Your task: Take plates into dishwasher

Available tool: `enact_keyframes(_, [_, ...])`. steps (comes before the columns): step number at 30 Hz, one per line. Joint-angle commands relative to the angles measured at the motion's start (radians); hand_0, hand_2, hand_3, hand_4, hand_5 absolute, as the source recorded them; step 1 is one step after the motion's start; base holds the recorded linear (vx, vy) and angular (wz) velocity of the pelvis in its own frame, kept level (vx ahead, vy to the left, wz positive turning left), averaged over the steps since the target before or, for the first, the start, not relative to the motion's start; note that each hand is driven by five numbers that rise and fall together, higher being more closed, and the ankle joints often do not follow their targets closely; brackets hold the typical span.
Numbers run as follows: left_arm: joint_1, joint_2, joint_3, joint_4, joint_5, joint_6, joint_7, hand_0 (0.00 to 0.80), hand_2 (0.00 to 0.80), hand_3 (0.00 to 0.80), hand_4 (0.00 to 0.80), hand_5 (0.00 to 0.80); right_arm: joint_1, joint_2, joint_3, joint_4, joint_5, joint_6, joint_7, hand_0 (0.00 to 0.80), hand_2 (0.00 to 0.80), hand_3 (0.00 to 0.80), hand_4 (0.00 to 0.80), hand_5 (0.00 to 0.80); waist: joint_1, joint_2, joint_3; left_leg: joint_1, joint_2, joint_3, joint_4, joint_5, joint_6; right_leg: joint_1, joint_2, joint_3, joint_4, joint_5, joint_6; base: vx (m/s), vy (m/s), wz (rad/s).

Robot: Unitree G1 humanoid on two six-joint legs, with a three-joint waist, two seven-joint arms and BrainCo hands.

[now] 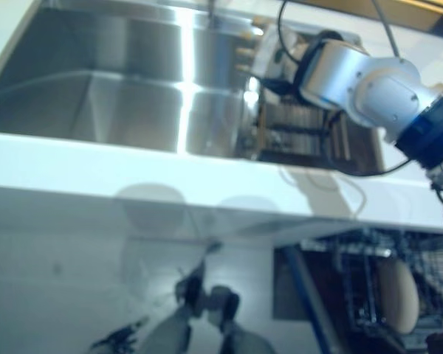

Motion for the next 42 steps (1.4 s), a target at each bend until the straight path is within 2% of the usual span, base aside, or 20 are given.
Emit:
enact_keyframes(1, [-0.008, 0.011, 0.017, 0.016, -0.034, -0.005, 0.010, 0.000, 0.000, 0.000, 0.000, 0.000, -0.016, 0.006, 0.026, 0.058, -0.066, 0.020, 0.036, 0.000, 0.000, 0.000, 0.000, 0.000, 0.019, -0.047, 0.004, 0.012, 0.035, 0.063, -0.005, -0.025, -0.042, -0.022, -0.102, 0.004, -0.002, 0.080, 0.137, 0.000, 0.000, 0.00])
enact_keyframes(12, [-0.006, 0.003, 0.020, 0.012, -0.059, -0.015, 0.014, 0.000, 0.000, 0.000, 0.000, 0.000, 0.020, 0.036, 0.003, 0.108, -0.144, 0.006, 0.091, 0.000, 0.000, 0.000, 0.000, 0.000, 0.021, -0.042, 0.017, 0.004, 0.035, 0.070, -0.005, -0.016, -0.043, -0.028, -0.103, -0.002, -0.002, 0.086, 0.135, -0.003, 0.001, 0.00])
enact_keyframes(21, [-0.005, 0.000, 0.034, 0.001, -0.091, -0.008, 0.027, 0.000, 0.000, 0.000, 0.000, 0.000, 0.036, 0.064, -0.006, 0.110, -0.126, 0.018, 0.076, 0.000, 0.000, 0.000, 0.000, 0.000, 0.029, -0.050, 0.023, 0.001, 0.037, 0.069, -0.005, -0.015, -0.043, -0.031, -0.099, -0.005, -0.002, 0.088, 0.136, 0.000, 0.000, 0.00])
enact_keyframes(22, [0.001, -0.001, 0.034, -0.001, -0.098, -0.009, 0.028, 0.000, 0.000, 0.000, 0.000, 0.000, 0.035, 0.070, -0.007, 0.112, -0.127, 0.011, 0.067, 0.405, 0.405, 0.405, 0.405, 0.405, 0.032, -0.047, 0.024, -0.001, 0.037, 0.069, -0.005, -0.014, -0.042, -0.033, -0.099, -0.007, -0.002, 0.089, 0.137, 0.000, 0.000, 0.00])
enact_keyframes(23, [0.002, -0.002, 0.035, -0.001, -0.099, -0.010, 0.028, 0.000, 0.000, 0.000, 0.000, 0.000, 0.035, 0.071, -0.007, 0.111, -0.125, 0.012, 0.067, 0.546, 0.546, 0.546, 0.546, 0.546, 0.033, -0.046, 0.024, -0.002, 0.037, 0.068, -0.005, -0.013, -0.043, -0.033, -0.099, -0.007, -0.002, 0.089, 0.137, 0.000, 0.000, 0.00])
enact_keyframes(24, [0.004, -0.004, 0.038, -0.001, -0.103, -0.010, 0.030, 0.000, 0.000, 0.000, 0.000, 0.000, 0.029, 0.079, -0.002, 0.116, -0.115, 0.026, 0.076, 0.800, 0.800, 0.800, 0.800, 0.800, 0.036, -0.043, 0.027, -0.006, 0.036, 0.066, -0.005, -0.010, -0.043, -0.035, -0.099, -0.009, -0.002, 0.090, 0.136, 0.000, 0.000, 0.00])
enact_keyframes(28, [0.011, -0.012, 0.037, -0.003, -0.111, -0.016, 0.035, 0.000, 0.000, 0.000, 0.000, 0.000, 0.010, 0.103, 0.008, 0.142, -0.069, 0.061, 0.040, 0.800, 0.800, 0.800, 0.800, 0.800, 0.043, -0.037, 0.030, -0.011, 0.033, 0.061, -0.005, -0.007, -0.042, -0.039, -0.102, -0.013, -0.002, 0.092, 0.136, -0.008, 0.007, 0.00])
enact_keyframes(33, [0.015, -0.012, 0.034, -0.006, -0.100, -0.020, 0.031, 0.000, 0.000, 0.000, 0.000, 0.000, -0.016, 0.099, 0.031, 0.173, -0.055, 0.067, 0.013, 0.800, 0.800, 0.800, 0.800, 0.800, 0.051, -0.037, 0.027, -0.016, 0.029, 0.053, -0.005, -0.006, -0.040, -0.039, -0.104, -0.020, -0.002, 0.091, 0.136, 0.000, 0.000, 0.00])
enact_keyframes(42, [0.014, 0.000, 0.040, -0.007, -0.074, -0.010, 0.023, 0.000, 0.000, 0.000, 0.000, 0.000, -0.009, 0.071, 0.029, 0.205, 0.008, 0.074, 0.064, 0.800, 0.800, 0.800, 0.800, 0.800, 0.045, -0.046, -0.002, -0.001, 0.027, 0.053, -0.005, -0.014, -0.038, -0.027, -0.106, -0.018, -0.002, 0.088, 0.139, 0.001, -0.003, 0.01])
